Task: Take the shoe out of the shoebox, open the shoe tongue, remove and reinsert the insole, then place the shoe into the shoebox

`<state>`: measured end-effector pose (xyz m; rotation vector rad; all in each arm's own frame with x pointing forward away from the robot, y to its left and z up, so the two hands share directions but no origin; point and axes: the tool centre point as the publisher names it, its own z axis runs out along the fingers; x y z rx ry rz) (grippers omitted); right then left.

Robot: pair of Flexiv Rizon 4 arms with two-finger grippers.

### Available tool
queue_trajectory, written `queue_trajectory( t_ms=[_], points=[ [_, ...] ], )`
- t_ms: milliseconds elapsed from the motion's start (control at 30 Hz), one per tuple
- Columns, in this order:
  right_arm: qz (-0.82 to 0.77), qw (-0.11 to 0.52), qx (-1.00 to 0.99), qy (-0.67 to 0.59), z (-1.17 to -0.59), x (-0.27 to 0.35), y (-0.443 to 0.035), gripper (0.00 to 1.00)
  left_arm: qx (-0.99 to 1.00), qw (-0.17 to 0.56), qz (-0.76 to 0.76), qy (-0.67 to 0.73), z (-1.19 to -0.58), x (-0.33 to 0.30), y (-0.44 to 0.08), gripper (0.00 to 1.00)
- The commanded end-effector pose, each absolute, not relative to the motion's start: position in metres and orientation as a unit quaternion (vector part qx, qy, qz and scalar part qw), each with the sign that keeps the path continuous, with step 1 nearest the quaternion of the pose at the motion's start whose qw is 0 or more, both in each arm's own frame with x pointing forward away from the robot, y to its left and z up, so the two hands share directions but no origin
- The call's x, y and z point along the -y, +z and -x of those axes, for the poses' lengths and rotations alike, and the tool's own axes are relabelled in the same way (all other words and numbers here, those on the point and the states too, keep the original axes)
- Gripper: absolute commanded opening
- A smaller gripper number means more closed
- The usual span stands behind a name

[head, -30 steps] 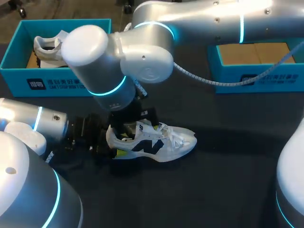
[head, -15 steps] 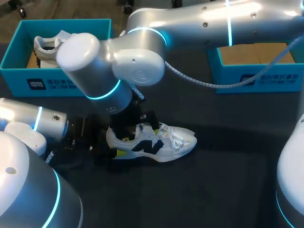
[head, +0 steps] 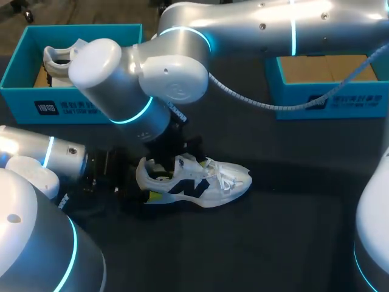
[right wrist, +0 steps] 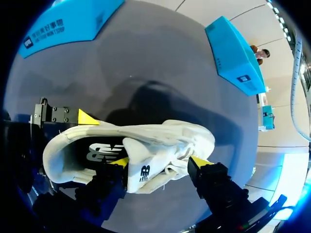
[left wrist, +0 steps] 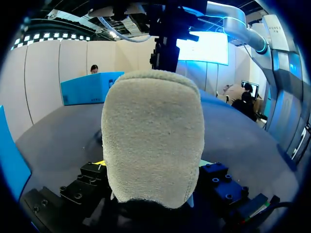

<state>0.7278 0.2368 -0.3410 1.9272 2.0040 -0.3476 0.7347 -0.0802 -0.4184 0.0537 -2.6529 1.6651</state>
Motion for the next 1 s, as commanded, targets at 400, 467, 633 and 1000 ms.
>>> queue_trajectory(
  t_ms=[400,467,633,1000],
  points=[
    [-0.782,0.200,-0.584,-0.083,-0.727,-0.230,-0.321,0.00,0.846,0.003,-0.018,0.532,-0.734,0.082,-0.421,0.00],
    [-0.781,0.200,-0.585,-0.082,-0.726,-0.226,-0.318,0.00,0.846,0.003,-0.018,0.532,-0.734,0.082,-0.421,0.00],
    [-0.781,0.199,-0.588,-0.070,-0.725,-0.214,-0.310,0.00,0.846,0.003,-0.018,0.532,-0.734,0.082,-0.421,0.00],
    [-0.781,0.177,-0.598,-0.039,-0.725,-0.182,-0.305,0.00,0.846,0.003,-0.018,0.532,-0.734,0.082,-0.421,0.00]
  ],
)
